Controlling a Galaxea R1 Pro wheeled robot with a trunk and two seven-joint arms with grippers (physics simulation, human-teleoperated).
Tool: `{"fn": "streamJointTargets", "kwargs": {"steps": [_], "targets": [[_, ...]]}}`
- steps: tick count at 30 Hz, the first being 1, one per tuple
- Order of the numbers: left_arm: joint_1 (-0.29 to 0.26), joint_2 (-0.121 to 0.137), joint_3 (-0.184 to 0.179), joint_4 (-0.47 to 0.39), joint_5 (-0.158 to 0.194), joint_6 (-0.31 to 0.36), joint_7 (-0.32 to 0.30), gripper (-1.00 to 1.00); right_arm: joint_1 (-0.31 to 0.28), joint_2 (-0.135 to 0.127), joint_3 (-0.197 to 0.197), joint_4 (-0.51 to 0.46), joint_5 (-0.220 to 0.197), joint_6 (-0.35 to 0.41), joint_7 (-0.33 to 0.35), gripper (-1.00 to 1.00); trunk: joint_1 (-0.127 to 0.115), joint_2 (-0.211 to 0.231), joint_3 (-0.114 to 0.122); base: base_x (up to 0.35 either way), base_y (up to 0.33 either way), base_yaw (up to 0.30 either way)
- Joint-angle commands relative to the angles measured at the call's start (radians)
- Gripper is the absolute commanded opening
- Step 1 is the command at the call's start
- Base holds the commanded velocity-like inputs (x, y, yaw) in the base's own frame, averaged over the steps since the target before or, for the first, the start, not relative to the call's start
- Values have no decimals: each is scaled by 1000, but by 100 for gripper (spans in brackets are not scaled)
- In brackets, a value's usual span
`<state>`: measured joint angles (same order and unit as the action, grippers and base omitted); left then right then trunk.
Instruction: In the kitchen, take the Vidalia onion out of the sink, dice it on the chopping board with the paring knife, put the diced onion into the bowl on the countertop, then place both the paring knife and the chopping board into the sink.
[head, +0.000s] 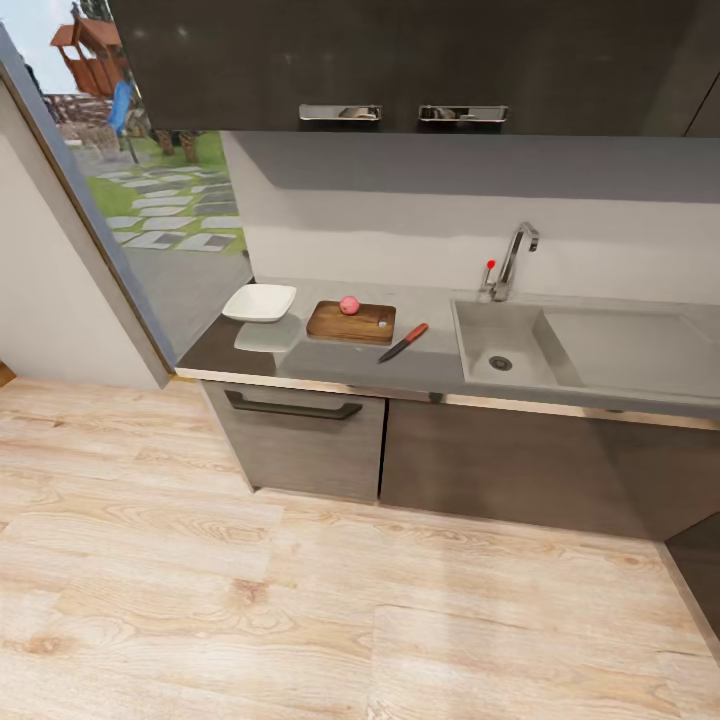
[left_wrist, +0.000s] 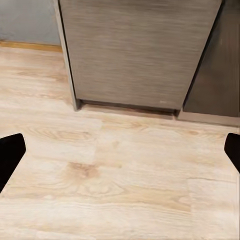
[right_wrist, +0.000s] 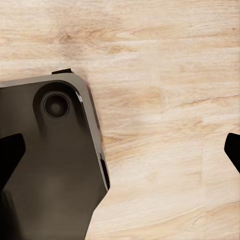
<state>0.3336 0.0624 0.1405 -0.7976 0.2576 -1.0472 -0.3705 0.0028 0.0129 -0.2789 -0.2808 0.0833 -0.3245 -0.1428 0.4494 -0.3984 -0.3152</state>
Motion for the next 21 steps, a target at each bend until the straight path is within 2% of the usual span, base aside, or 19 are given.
{"fn": "streamJointTargets", "kwargs": {"steps": [1,3,8,10,13,17,21], "targets": [[0,-1,1,-11,8,0,-1,100,0,1,-5,-1,9,-1,-3,100,1,-2,-1,0,0,0],[1,-4,3,-46,8,0,26,100,0,1,-5,-1,9,-1,-3,100,1,-2,-1,0,0,0],[1,-2,10,-107,8,0,45,100,0,1,-5,-1,9,-1,-3,100,1,-2,-1,0,0,0],[1,9,12,-128,8,0,47,100,0,1,-5,-1,9,-1,-3,100,1,-2,-1,0,0,0],[1,39,17,-180,8,6,49,100,0,1,-5,-1,9,-1,-3,100,1,-2,-1,0,0,0],[1,50,18,-249,8,95,49,100,0,1,-5,-1,9,-1,-3,100,1,-2,-1,0,0,0],[1,37,19,-342,8,150,50,100,0,1,-5,-1,9,-1,-3,100,1,-2,-1,0,0,0]]}}
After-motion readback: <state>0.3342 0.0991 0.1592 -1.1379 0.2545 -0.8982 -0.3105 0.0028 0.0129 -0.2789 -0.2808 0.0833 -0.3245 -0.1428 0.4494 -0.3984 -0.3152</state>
